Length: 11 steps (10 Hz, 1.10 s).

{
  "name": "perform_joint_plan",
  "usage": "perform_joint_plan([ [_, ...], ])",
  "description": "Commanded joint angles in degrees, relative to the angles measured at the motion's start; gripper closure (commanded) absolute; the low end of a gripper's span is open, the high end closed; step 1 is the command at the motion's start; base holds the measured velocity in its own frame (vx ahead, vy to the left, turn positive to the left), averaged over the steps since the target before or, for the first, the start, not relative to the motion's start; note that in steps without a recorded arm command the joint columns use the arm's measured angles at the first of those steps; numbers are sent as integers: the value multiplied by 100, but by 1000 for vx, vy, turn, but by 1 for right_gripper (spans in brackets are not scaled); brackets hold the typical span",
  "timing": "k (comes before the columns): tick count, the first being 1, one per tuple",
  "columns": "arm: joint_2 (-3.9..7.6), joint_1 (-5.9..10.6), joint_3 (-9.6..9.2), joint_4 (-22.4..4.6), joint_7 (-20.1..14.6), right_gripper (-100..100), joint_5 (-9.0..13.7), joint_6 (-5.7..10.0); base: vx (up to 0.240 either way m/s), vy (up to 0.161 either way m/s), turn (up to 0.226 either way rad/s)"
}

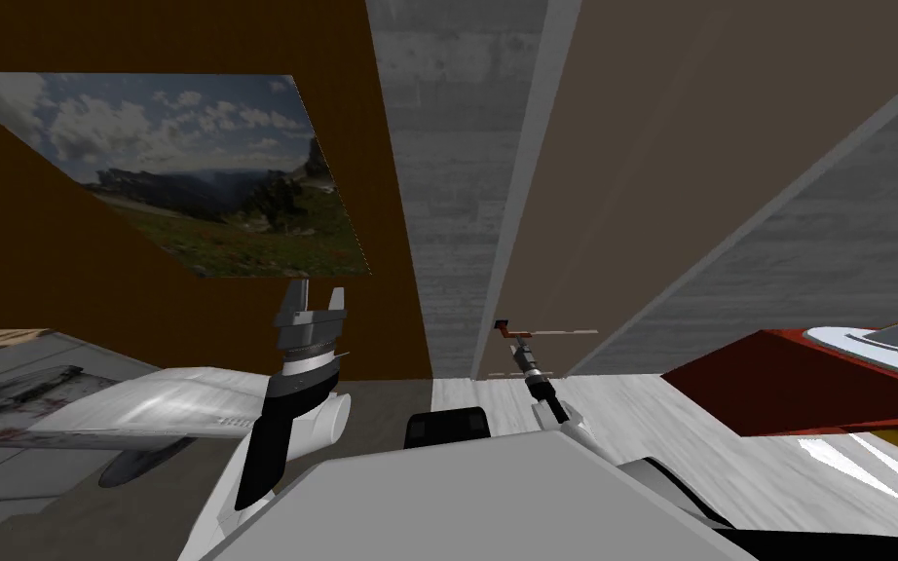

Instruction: Pull the door open

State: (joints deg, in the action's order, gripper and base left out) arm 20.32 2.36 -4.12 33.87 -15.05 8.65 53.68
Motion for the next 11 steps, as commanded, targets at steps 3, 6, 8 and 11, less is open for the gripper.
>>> perform_joint_plan([
  [3, -94, 142, 408, -334, 186, -100, 183, 9, 36, -50, 266],
  [6, -97, 201, 471, -471, 194, -100, 211, 44, 19, -37, 166],
  [8, -97, 201, 471, -471, 194, 100, 211, 44, -3, 7, -45],
  [11, -97, 201, 471, -471, 194, 100, 211, 44, 0, 0, 0],
])
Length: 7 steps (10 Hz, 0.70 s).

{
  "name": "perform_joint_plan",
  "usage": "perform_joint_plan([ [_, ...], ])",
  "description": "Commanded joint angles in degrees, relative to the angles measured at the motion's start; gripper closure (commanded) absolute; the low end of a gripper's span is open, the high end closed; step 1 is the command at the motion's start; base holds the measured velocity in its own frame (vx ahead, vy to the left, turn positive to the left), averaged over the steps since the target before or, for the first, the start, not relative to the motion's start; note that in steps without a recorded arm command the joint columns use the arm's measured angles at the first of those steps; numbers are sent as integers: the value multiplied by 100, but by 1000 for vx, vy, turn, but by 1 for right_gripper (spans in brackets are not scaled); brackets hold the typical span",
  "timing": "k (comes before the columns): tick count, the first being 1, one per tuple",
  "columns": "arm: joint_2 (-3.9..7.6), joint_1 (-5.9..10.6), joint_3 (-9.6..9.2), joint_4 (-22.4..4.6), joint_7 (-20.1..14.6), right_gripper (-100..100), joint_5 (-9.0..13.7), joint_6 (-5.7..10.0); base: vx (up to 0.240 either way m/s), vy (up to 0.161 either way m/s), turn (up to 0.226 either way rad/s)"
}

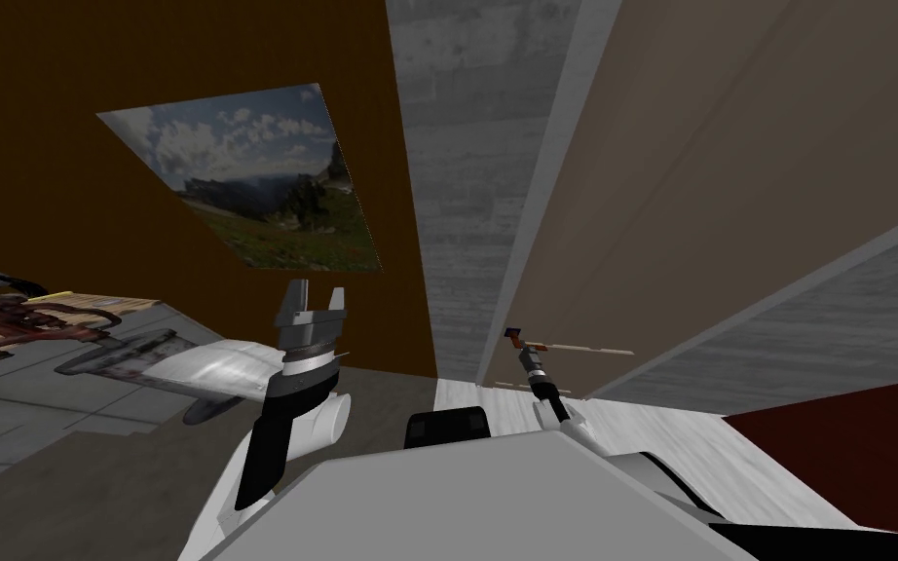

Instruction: Pull the door open

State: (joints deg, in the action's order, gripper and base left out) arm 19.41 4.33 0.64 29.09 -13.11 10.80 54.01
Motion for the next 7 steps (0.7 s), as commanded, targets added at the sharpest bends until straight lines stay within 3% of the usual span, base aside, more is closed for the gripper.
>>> perform_joint_plan([
  [1, -6, 5, -6, 7, 0, 100, -4, 11, 0, 0, 0],
  [7, 264, -204, -367, 61, -421, 100, -195, 275, -188, -38, 88],
])
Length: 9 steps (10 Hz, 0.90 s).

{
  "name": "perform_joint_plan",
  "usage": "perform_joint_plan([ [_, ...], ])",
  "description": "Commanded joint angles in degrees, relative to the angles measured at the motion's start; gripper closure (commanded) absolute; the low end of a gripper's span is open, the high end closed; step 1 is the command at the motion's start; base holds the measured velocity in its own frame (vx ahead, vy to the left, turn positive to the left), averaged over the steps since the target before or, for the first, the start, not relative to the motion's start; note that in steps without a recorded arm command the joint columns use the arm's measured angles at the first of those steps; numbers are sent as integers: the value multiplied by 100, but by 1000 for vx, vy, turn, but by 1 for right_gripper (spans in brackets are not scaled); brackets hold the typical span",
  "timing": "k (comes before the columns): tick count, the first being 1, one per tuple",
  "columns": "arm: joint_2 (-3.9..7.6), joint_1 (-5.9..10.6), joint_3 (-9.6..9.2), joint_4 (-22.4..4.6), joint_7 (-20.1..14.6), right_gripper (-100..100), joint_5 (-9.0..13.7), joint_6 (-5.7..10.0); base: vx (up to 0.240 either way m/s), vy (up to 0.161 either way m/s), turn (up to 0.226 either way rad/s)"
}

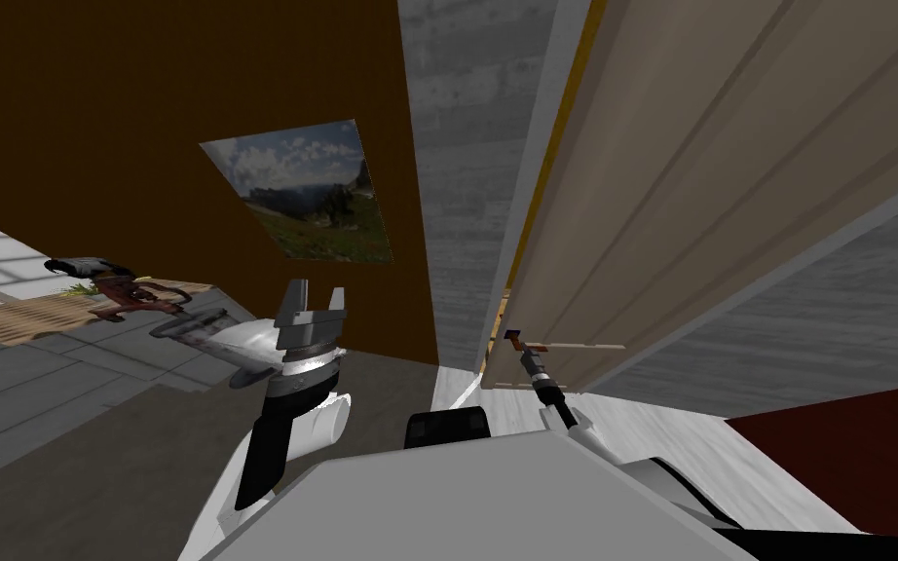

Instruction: Pull the door open

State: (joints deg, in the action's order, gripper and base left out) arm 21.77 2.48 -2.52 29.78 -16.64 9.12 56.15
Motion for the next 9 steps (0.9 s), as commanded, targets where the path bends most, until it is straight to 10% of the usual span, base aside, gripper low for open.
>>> perform_joint_plan([
  [1, 71, -51, -110, 2, -136, 100, -58, 106, -215, -57, 67],
  [4, 129, -115, -195, 48, -223, 100, -103, 133, -178, -59, 72],
  [9, 412, -464, -472, -16, -560, 100, -193, 707, -212, -73, 163],
])
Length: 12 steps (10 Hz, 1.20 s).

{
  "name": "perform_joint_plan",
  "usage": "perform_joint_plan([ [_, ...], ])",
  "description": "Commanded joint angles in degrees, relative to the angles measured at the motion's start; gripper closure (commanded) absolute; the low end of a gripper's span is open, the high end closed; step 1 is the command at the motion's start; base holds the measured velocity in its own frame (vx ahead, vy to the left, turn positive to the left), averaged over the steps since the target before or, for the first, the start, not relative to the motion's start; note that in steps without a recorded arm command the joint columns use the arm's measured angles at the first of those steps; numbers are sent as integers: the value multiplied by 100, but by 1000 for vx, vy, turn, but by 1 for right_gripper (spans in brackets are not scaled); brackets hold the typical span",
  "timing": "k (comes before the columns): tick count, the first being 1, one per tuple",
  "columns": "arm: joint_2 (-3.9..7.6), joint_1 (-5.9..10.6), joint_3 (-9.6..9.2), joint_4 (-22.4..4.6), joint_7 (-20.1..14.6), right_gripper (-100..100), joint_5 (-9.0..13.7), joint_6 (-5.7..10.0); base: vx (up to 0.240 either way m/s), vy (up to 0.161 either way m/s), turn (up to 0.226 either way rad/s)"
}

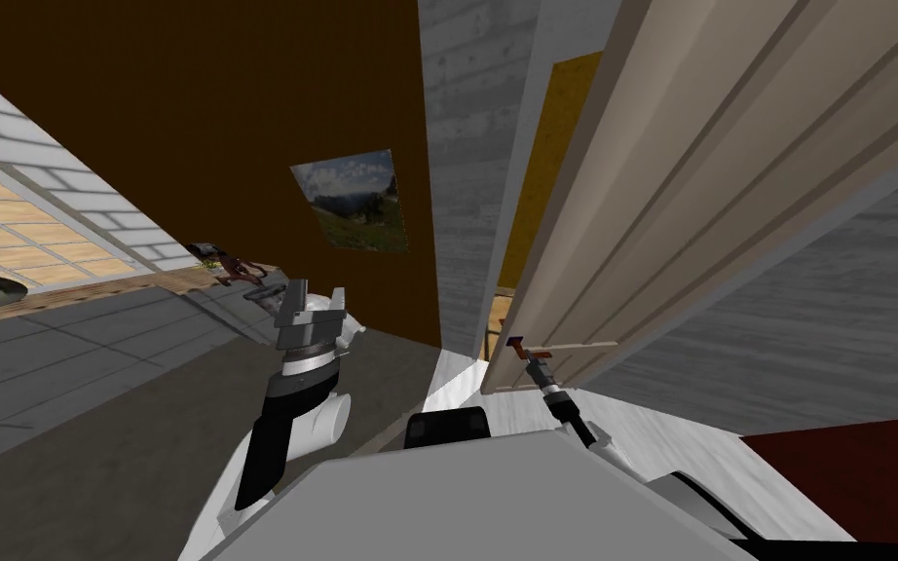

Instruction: Pull the door open

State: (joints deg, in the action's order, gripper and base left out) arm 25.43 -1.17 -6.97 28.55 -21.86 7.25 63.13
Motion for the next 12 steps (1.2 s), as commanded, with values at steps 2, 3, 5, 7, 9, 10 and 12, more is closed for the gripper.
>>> perform_joint_plan([
  [2, 136, -202, -106, 92, -138, 100, -31, 182, -186, -58, 121],
  [3, 154, -222, -121, 89, -157, 100, -35, 216, -177, -56, 79],
  [5, 177, -307, -163, 34, -187, 100, -36, 339, -110, -46, 120],
  [7, 190, -330, -172, 19, -198, 100, -34, 386, -144, -66, 101],
  [9, 220, -380, -193, -16, -224, 100, -30, 489, -113, -51, 104],
  [10, 236, -407, -204, -34, -237, 100, -28, 543, -81, -17, 51],
  [12, 285, -488, -239, -91, -279, 100, -22, 712, -113, -40, 144],
])
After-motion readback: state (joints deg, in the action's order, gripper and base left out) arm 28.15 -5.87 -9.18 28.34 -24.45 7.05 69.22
